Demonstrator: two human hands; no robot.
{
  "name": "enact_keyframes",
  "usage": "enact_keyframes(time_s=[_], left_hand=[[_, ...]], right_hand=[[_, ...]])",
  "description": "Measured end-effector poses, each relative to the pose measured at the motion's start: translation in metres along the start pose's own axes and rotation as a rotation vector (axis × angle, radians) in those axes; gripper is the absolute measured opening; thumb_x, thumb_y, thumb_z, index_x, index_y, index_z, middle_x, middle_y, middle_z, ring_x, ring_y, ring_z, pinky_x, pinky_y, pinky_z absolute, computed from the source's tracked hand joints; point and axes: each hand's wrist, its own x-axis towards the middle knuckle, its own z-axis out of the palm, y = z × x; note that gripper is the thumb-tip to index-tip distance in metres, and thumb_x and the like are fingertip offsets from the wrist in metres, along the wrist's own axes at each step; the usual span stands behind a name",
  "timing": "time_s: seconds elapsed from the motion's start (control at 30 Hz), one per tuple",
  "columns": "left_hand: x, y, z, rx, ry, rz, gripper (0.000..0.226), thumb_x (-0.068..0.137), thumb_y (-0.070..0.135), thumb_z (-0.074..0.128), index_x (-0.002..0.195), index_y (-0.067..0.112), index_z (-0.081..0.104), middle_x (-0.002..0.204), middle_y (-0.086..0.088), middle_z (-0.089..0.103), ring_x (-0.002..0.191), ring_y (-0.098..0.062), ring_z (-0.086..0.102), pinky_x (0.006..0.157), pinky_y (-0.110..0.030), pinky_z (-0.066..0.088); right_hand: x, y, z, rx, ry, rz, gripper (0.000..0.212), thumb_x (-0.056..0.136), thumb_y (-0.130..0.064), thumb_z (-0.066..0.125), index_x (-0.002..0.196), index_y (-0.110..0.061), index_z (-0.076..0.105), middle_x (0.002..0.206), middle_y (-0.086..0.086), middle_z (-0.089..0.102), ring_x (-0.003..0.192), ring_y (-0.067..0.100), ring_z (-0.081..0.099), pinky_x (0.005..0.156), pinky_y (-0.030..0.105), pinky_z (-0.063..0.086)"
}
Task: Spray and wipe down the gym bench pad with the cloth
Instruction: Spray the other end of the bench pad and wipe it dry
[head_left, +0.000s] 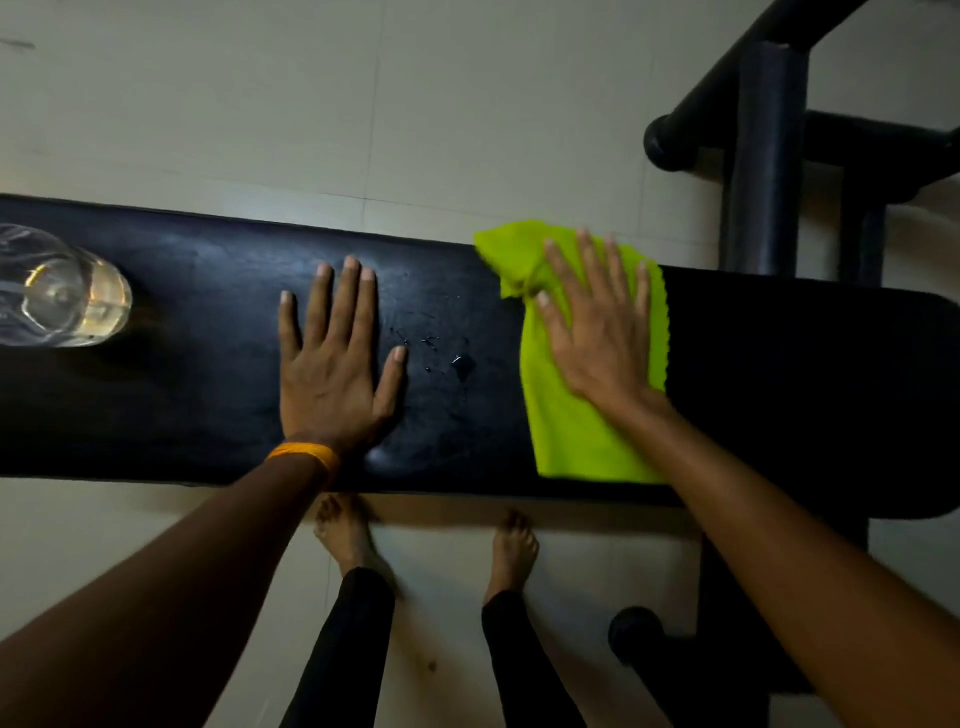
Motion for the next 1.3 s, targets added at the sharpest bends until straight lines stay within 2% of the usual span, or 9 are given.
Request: enact_keyframes(time_s=[0.13, 0.27, 0.4, 0.67, 0.77, 0.9, 1.03, 1.17, 1.3], left_hand=[[-0.001, 0.0, 0.0, -0.008, 0.002, 0.003, 0.079, 0.102, 0.052, 0.027, 0.167, 0.011, 0.01, 0.176, -0.009, 0.003, 0.162, -0.027, -0.001, 0.129, -0.059, 0.003], [-0.001, -0.002, 0.002, -0.009, 0.016, 0.003, 0.078, 0.102, 0.052, 0.029, 0.166, 0.011, 0.012, 0.175, -0.008, 0.006, 0.162, -0.027, 0.001, 0.128, -0.061, 0.006], [0.0, -0.003, 0.005, 0.004, 0.023, 0.011, 0.078, 0.102, 0.052, 0.029, 0.166, 0.011, 0.015, 0.175, -0.008, 0.008, 0.162, -0.028, 0.003, 0.128, -0.06, 0.007], [0.0, -0.004, 0.003, 0.0, 0.016, 0.016, 0.078, 0.102, 0.053, 0.026, 0.166, 0.01, 0.013, 0.175, -0.009, 0.007, 0.162, -0.029, 0.003, 0.128, -0.06, 0.007], [0.0, -0.004, 0.005, 0.002, 0.009, 0.015, 0.079, 0.102, 0.053, 0.026, 0.166, 0.011, 0.011, 0.175, -0.009, 0.006, 0.162, -0.029, 0.002, 0.129, -0.06, 0.006], [-0.001, -0.004, 0.005, -0.005, 0.009, 0.015, 0.078, 0.102, 0.054, 0.024, 0.166, 0.011, 0.01, 0.175, -0.009, 0.005, 0.162, -0.029, 0.001, 0.129, -0.06, 0.005], [0.0, -0.004, 0.004, -0.013, 0.021, 0.018, 0.078, 0.103, 0.054, 0.025, 0.166, 0.01, 0.012, 0.175, -0.009, 0.006, 0.162, -0.028, 0.001, 0.129, -0.059, 0.005], [-0.001, -0.004, 0.005, -0.012, 0.03, 0.021, 0.078, 0.103, 0.054, 0.027, 0.166, 0.01, 0.013, 0.175, -0.009, 0.007, 0.162, -0.028, 0.002, 0.129, -0.059, 0.005], [-0.001, -0.004, 0.004, -0.02, 0.038, 0.025, 0.078, 0.103, 0.053, 0.027, 0.166, 0.01, 0.012, 0.175, -0.009, 0.007, 0.162, -0.028, 0.002, 0.13, -0.058, 0.004]], right_hand=[[-0.014, -0.05, 0.006, 0.064, 0.079, 0.296, 0.059, 0.102, -0.054, 0.028, 0.153, -0.028, 0.041, 0.168, 0.003, 0.024, 0.157, 0.029, 0.016, 0.125, 0.058, 0.011], [-0.069, -0.088, 0.013, 0.038, -0.016, 0.052, 0.06, 0.104, -0.054, 0.03, 0.16, -0.035, 0.024, 0.171, 0.001, 0.013, 0.158, 0.03, 0.006, 0.125, 0.059, 0.005], [-0.004, -0.086, 0.012, 0.009, -0.013, -0.194, 0.059, 0.104, -0.054, 0.03, 0.16, -0.038, 0.022, 0.17, -0.002, 0.016, 0.158, 0.027, 0.01, 0.125, 0.058, 0.008], [-0.043, -0.015, 0.005, -0.012, -0.044, -0.277, 0.059, 0.102, -0.049, 0.035, 0.159, -0.036, 0.024, 0.17, 0.001, 0.017, 0.158, 0.027, 0.011, 0.126, 0.053, 0.012], [-0.027, 0.031, -0.002, 0.002, -0.002, -0.016, 0.058, 0.102, -0.048, 0.03, 0.158, -0.031, 0.03, 0.169, 0.004, 0.022, 0.157, 0.028, 0.015, 0.125, 0.057, 0.015], [-0.046, -0.018, 0.008, 0.068, 0.114, 0.4, 0.06, 0.101, -0.052, 0.03, 0.152, -0.023, 0.044, 0.168, 0.004, 0.023, 0.157, 0.029, 0.015, 0.124, 0.059, 0.011], [-0.096, -0.084, 0.021, 0.057, 0.033, 0.24, 0.062, 0.101, -0.056, 0.033, 0.159, -0.033, 0.028, 0.171, 0.002, 0.013, 0.158, 0.03, 0.006, 0.126, 0.057, 0.005], [-0.053, -0.06, 0.012, 0.0, -0.002, -0.013, 0.066, 0.099, -0.062, 0.033, 0.16, -0.039, 0.021, 0.171, 0.0, 0.012, 0.158, 0.028, 0.007, 0.126, 0.056, 0.005], [-0.013, -0.053, 0.01, 0.046, 0.085, 0.182, 0.062, 0.101, -0.061, 0.028, 0.158, -0.037, 0.027, 0.17, 0.0, 0.02, 0.157, 0.027, 0.012, 0.125, 0.057, 0.01]])
